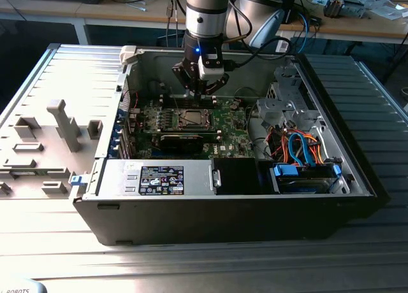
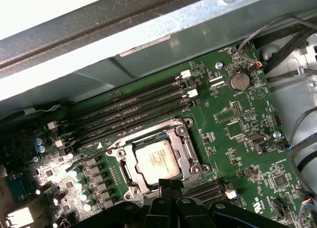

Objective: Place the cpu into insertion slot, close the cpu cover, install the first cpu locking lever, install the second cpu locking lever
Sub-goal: 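Install the first cpu locking lever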

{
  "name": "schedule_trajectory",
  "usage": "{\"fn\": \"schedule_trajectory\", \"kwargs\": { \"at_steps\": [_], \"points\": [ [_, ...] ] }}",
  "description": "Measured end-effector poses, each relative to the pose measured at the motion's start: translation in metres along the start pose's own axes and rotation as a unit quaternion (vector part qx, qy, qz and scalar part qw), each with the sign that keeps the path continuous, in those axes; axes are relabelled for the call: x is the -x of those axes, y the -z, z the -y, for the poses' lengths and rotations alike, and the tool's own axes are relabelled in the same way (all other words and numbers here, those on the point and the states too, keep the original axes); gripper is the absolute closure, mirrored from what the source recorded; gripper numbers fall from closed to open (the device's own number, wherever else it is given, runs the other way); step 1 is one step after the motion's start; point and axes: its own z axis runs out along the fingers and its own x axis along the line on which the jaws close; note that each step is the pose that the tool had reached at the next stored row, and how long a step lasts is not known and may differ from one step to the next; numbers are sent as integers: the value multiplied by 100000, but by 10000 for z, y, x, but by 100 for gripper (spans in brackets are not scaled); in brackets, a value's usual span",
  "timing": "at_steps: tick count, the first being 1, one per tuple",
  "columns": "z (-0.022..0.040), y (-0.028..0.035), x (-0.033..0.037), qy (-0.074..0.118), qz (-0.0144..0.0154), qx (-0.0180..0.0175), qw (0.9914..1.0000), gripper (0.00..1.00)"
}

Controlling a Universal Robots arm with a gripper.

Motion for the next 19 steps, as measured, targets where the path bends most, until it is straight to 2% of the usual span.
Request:
{"fn": "schedule_trajectory", "kwargs": {
  "at_steps": [19],
  "points": [
    [0,0,0,529,33,-1,99999,89]
  ]
}}
